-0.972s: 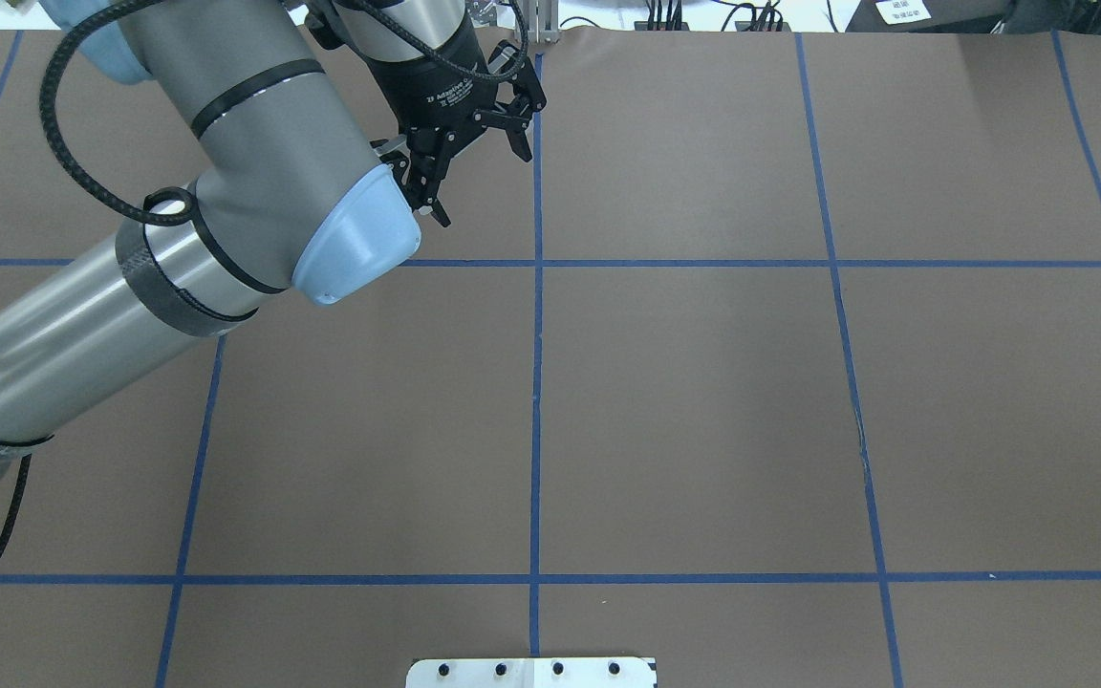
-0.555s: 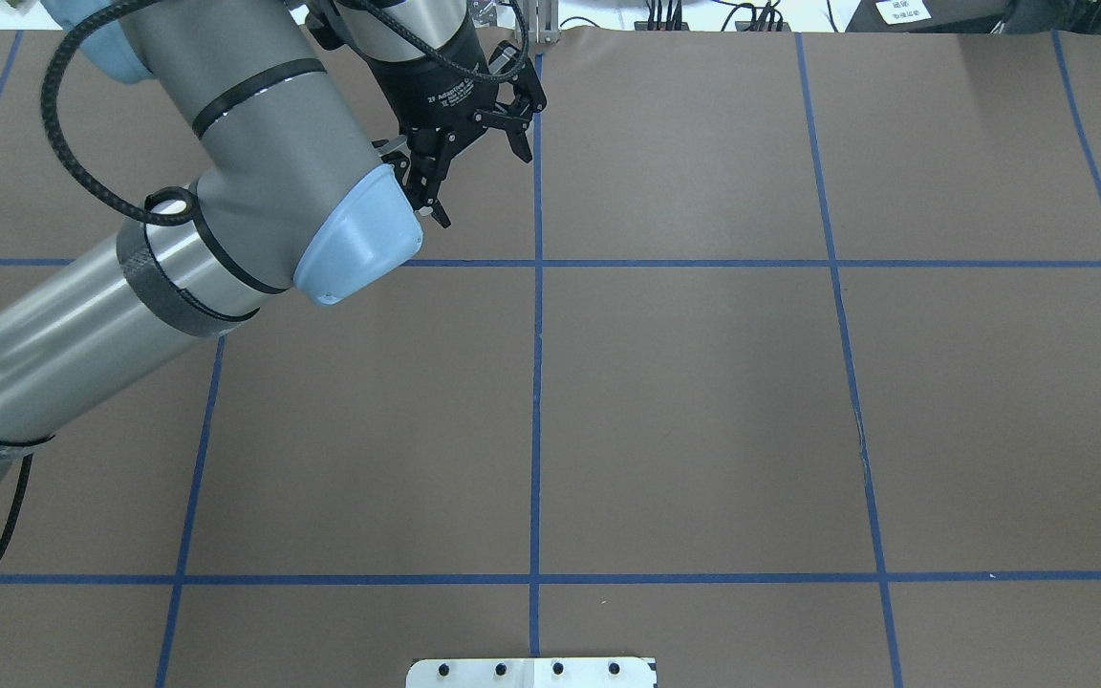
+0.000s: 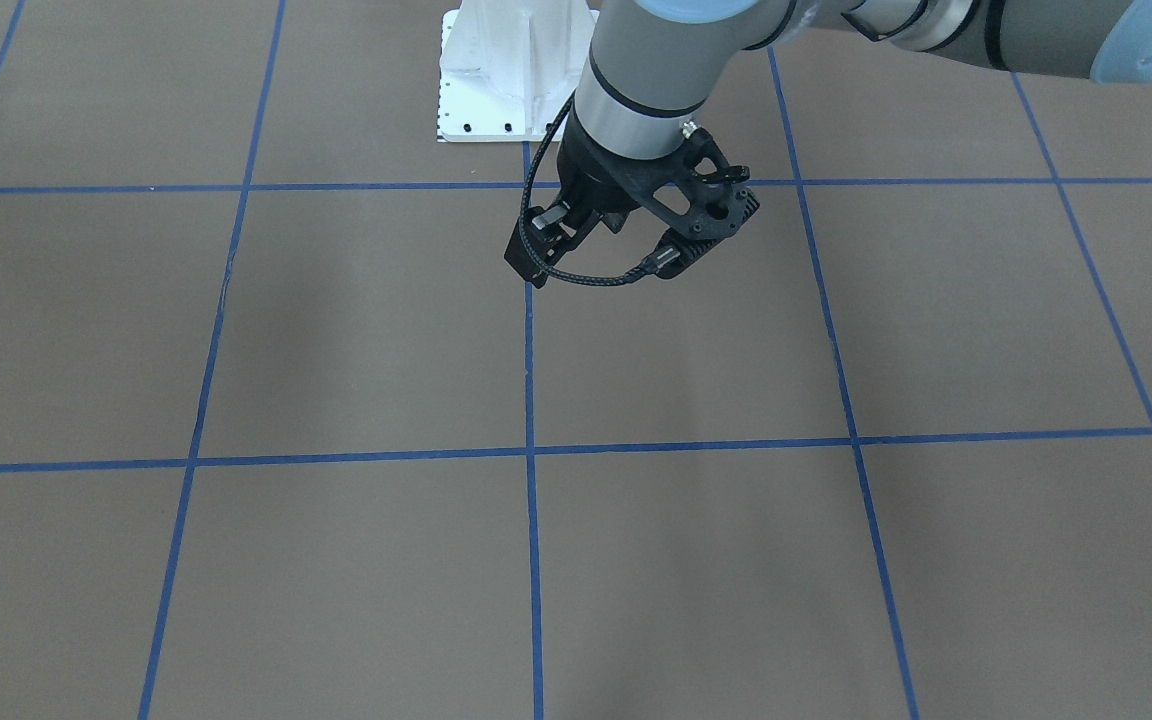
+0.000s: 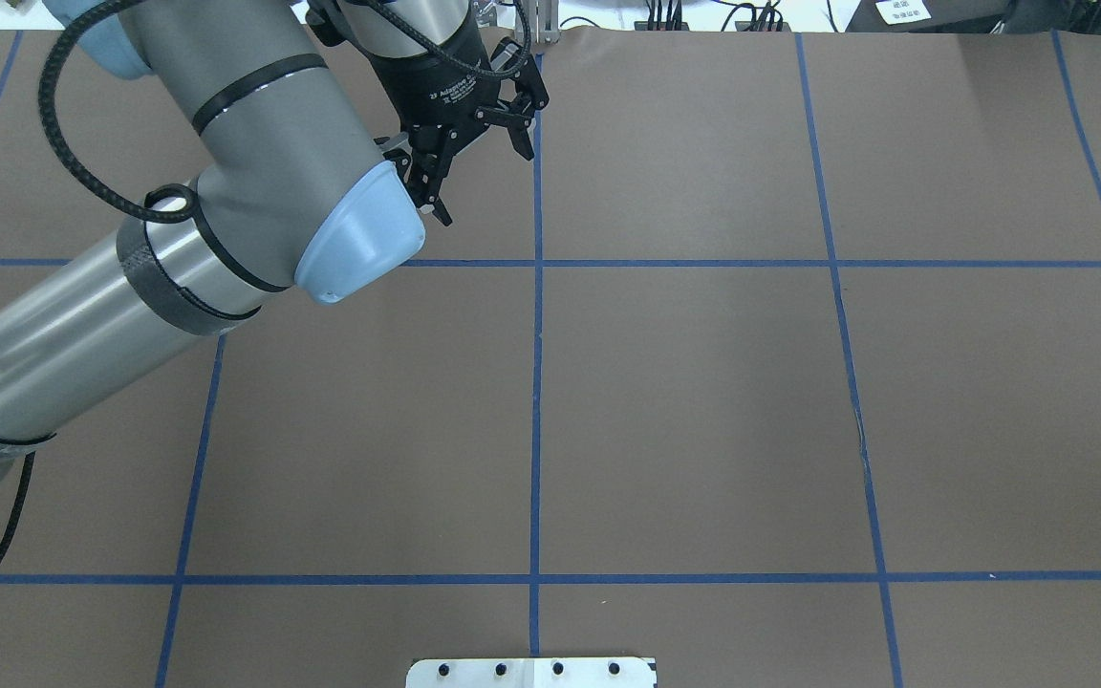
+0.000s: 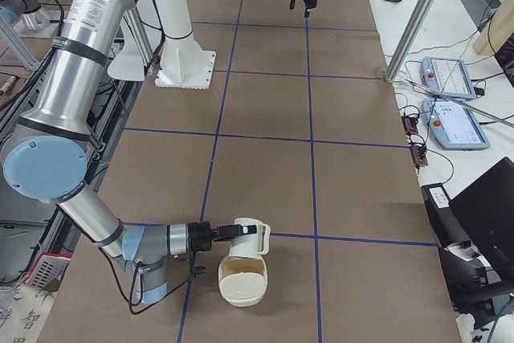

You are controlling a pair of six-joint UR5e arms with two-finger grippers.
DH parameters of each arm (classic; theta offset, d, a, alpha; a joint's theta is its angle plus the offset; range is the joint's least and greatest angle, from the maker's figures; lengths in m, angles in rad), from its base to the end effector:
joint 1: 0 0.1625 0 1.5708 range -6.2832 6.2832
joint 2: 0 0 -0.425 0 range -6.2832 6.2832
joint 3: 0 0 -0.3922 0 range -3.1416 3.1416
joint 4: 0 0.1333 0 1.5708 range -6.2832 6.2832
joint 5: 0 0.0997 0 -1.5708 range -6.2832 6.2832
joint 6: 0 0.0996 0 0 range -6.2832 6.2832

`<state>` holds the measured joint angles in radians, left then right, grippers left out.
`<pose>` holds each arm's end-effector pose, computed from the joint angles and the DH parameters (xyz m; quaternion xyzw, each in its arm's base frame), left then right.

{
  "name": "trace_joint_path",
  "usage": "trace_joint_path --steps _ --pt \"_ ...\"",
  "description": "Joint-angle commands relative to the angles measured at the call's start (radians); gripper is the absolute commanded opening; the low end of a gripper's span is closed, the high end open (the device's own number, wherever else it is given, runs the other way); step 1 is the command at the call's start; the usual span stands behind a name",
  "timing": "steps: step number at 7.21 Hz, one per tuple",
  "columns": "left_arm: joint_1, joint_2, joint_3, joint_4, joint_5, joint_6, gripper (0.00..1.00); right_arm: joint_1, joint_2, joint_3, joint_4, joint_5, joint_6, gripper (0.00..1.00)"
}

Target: Left arm hands cup to right arm to dump lemon

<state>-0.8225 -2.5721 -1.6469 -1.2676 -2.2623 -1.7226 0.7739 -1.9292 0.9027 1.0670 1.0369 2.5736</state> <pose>0.4038 -0.5375 0.0314 -0.1795 0.4387 -0.2948 0.8298 0.0316 -0.2264 0.7929 0.1021 -0.7120 0.6385 0.2737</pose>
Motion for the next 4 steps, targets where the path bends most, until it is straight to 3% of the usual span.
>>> trace_joint_path --steps 1,4 --pt "-0.012 -0.005 0.001 0.004 0.001 0.003 1.0 0.016 0.009 -0.008 0.004 0.0 0.098 0.13" --pt "-0.032 -0.017 -0.002 0.025 0.009 0.006 1.0 0.016 0.012 -0.03 0.062 -0.001 0.196 0.13"
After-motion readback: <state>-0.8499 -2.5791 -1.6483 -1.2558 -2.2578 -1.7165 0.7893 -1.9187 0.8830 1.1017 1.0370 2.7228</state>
